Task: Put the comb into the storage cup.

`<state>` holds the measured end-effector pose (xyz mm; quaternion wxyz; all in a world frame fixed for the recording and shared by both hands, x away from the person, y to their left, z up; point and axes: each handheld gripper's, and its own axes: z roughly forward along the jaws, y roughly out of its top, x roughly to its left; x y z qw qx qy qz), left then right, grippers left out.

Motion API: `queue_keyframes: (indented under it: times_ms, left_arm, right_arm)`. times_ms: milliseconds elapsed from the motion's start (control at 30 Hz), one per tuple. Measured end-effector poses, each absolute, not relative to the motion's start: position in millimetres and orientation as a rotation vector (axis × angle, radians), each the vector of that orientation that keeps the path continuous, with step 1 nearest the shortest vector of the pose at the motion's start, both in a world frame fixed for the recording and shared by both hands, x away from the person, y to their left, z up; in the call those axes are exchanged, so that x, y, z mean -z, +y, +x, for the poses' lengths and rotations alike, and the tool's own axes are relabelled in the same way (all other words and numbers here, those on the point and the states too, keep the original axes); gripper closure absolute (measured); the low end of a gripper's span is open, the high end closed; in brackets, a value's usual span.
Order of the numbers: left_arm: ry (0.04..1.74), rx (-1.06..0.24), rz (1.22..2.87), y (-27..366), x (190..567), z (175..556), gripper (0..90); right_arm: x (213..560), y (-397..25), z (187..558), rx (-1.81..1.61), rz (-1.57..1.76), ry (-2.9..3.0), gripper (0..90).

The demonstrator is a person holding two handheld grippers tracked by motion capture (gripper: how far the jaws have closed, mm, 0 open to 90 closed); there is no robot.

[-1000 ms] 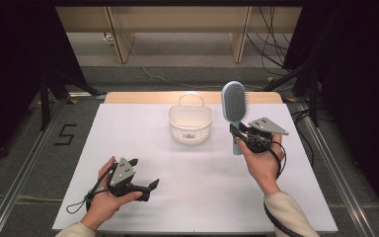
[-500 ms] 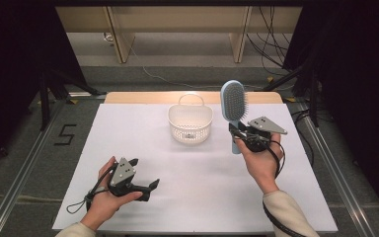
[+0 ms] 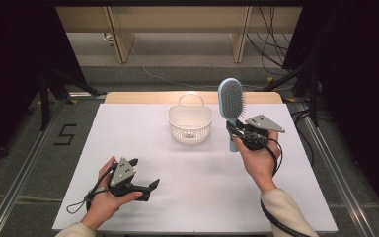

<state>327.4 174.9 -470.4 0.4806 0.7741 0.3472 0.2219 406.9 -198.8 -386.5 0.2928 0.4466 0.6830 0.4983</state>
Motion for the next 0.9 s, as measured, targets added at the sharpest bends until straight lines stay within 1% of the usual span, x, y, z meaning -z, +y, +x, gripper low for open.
queue_keyframes:
  times_ms: [900]
  left_arm:
    - [0.844, -0.545, 1.887, 175.0, 469.4, 326.8, 0.2]
  right_arm:
    - [381.9, -186.8, 415.9, -1.340, 1.157, 1.811, 70.5]
